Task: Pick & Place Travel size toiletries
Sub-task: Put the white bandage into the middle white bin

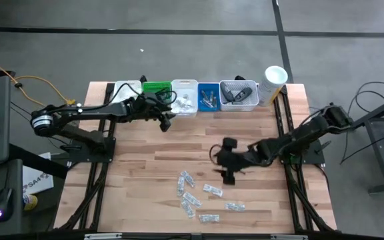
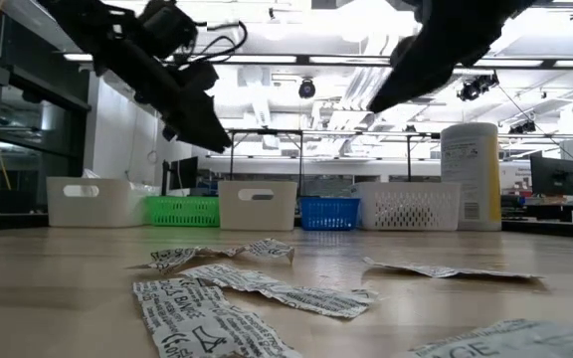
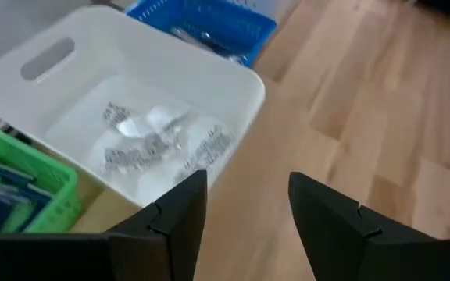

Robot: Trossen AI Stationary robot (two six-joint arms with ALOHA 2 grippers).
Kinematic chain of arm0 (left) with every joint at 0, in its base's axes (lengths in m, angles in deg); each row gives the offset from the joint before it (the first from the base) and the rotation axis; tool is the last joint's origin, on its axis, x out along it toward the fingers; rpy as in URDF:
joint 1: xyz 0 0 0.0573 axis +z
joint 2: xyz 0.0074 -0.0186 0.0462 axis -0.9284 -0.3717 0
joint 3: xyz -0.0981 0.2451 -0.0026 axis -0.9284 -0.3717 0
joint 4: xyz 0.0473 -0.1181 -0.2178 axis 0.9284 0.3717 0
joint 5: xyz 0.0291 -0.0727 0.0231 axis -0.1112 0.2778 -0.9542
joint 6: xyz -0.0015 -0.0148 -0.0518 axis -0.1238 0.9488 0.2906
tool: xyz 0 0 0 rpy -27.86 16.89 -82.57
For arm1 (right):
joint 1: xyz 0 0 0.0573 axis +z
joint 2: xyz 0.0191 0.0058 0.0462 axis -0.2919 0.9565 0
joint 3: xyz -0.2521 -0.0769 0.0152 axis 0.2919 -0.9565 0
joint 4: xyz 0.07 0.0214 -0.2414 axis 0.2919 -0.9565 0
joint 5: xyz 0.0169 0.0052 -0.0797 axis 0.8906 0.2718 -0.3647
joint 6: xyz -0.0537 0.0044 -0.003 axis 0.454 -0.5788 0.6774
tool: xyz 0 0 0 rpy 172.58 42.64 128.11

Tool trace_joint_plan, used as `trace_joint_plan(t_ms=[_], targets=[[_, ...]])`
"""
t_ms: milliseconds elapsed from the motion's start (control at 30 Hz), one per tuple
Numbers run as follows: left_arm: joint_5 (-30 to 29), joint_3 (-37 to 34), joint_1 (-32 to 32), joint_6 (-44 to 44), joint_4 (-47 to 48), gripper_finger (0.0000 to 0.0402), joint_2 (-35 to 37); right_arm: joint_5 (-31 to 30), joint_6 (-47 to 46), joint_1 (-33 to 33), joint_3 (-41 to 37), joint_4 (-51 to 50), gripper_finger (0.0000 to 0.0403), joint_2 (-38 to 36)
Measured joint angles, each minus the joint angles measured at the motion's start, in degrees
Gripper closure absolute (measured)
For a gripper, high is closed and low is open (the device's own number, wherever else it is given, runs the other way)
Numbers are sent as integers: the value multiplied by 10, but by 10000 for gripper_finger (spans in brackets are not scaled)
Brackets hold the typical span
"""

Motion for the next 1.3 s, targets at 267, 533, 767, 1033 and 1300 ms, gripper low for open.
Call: trace_joint_plan(t_ms=[267,533,767,1033,1300], targets=[[4,-26,-19,15,6,220,39,51,42,36,-2,67,133,94],[7,-26,-21,15,26,220,45,143,125,49,4,77,133,143],[7,-26,-21,15,25,220,45,154,322,62,8,67,133,145],[7,-26,-20,25,27,220,45,167,499,51,7,44,133,145],[9,-26,-20,32,27,220,45,184,575,40,8,70,133,150]])
